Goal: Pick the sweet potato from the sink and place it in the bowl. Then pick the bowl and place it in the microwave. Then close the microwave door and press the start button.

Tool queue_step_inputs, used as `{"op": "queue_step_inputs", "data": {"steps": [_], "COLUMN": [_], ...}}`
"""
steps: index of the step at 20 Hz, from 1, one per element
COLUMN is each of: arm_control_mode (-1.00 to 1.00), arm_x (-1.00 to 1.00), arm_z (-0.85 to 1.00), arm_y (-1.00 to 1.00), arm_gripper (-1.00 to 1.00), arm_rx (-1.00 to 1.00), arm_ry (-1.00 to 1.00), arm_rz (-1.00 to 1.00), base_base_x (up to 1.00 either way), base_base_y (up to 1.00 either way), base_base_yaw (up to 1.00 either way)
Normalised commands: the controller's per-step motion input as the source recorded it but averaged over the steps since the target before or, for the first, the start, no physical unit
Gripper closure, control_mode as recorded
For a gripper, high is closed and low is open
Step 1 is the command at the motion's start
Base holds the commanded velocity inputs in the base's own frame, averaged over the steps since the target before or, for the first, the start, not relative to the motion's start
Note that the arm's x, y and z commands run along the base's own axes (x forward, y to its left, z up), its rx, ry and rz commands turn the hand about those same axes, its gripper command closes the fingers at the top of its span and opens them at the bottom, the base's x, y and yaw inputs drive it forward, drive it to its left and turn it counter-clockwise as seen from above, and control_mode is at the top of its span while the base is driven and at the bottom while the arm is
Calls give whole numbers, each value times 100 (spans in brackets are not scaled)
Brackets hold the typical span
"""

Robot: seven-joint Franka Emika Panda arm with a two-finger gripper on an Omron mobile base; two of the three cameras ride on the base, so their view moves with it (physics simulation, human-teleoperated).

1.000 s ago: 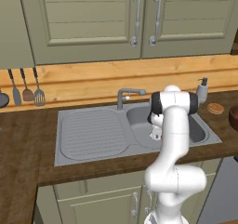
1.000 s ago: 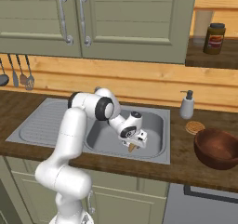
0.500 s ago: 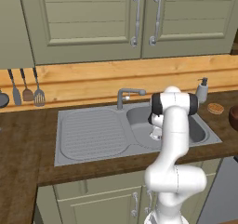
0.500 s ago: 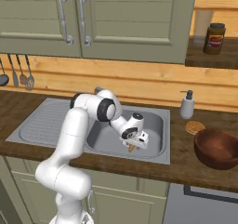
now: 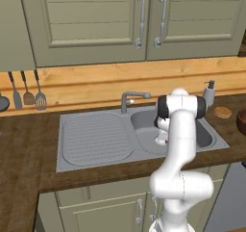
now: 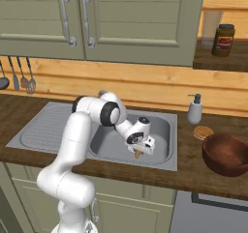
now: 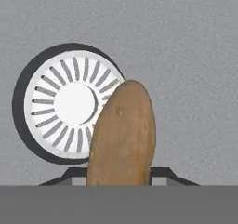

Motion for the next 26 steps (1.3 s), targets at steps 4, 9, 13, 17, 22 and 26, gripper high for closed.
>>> {"op": "queue_step_inputs", "data": {"steps": [4, 9, 13, 17, 22, 26], "arm_control_mode": [-100, -100, -100, -100, -100, -100], "arm_x": [-53, -61, -59, -43, -23, -15], "arm_z": [79, 76, 83, 99, 100, 100], "arm_y": [0, 0, 0, 0, 0, -1], "arm_gripper": [100, 100, 100, 100, 100, 100], "arm_rx": [5, 6, 6, 7, 3, 0], "arm_ry": [-16, -23, -20, -12, -19, -12], "arm_rz": [0, 0, 0, -2, 0, -1], "base_base_x": [0, 0, 0, 0, 0, 0], "base_base_y": [0, 0, 0, 0, 0, 0], "base_base_yaw": [0, 0, 0, 0, 0, 0]}}
